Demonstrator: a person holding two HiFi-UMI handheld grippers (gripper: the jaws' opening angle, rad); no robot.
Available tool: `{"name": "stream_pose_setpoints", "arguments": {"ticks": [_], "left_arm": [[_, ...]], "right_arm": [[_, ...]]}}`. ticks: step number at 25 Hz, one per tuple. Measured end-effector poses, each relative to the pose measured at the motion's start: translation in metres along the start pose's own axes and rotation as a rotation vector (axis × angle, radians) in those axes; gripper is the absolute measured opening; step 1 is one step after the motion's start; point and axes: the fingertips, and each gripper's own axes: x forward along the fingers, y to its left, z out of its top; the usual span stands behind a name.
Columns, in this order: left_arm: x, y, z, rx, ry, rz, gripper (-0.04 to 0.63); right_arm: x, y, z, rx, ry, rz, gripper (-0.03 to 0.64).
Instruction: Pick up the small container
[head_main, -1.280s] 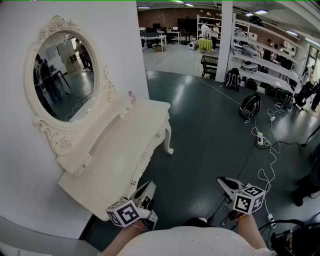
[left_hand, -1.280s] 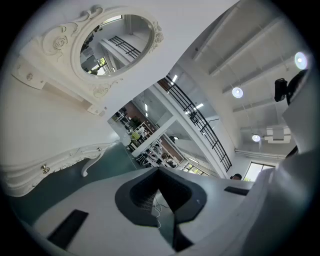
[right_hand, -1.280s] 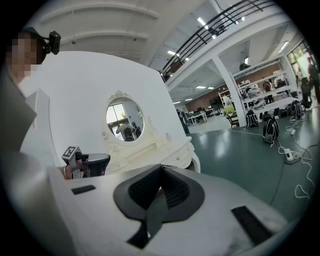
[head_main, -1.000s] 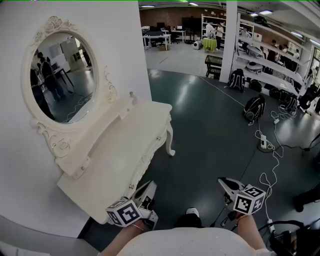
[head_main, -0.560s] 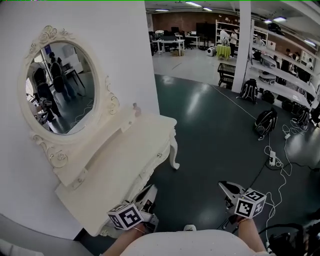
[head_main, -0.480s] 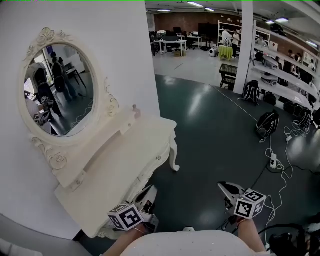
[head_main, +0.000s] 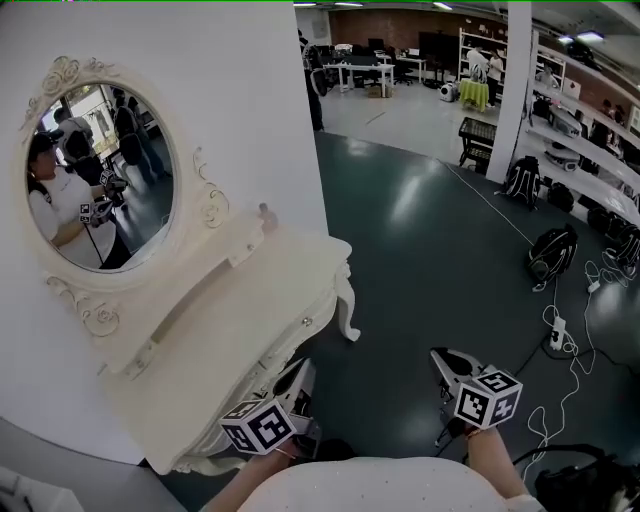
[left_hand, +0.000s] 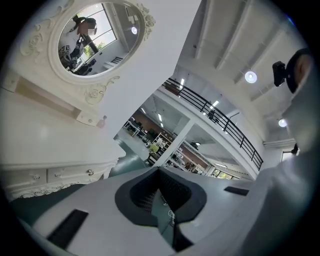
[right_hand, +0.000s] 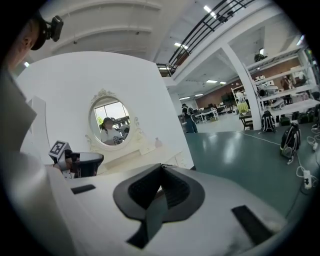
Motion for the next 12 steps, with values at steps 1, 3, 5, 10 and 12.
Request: {"name": "stream_pose_setpoints", "arguments": {"ticks": [1, 3, 5, 10, 12], "left_arm": [[0.005, 0.002, 0.002, 0.006, -0.002, 0.012, 0.000], [0.015, 0.009, 0.005, 0.024, -0.007, 0.049, 0.000], [0.029, 0.016, 0.008, 0.037, -0.009, 0.080, 0.000], [0.081, 0.037, 0.019, 0.033, 0.005, 0.078, 0.000], [0.109, 0.050, 0.030, 0.008, 0.003, 0.074, 0.000]], "right_arm": [[0.007, -0.002, 0.002, 0.008, 0.003, 0.008, -0.002], [0.023, -0.007, 0.003, 0.018, 0.013, 0.008, -0.002], [0.039, -0.015, 0.003, 0.023, 0.026, -0.009, -0.002], [0.086, -0.042, 0.014, 0.023, 0.069, -0.038, -0.002], [0.106, -0.058, 0.026, 0.021, 0.082, -0.058, -0.002]]}}
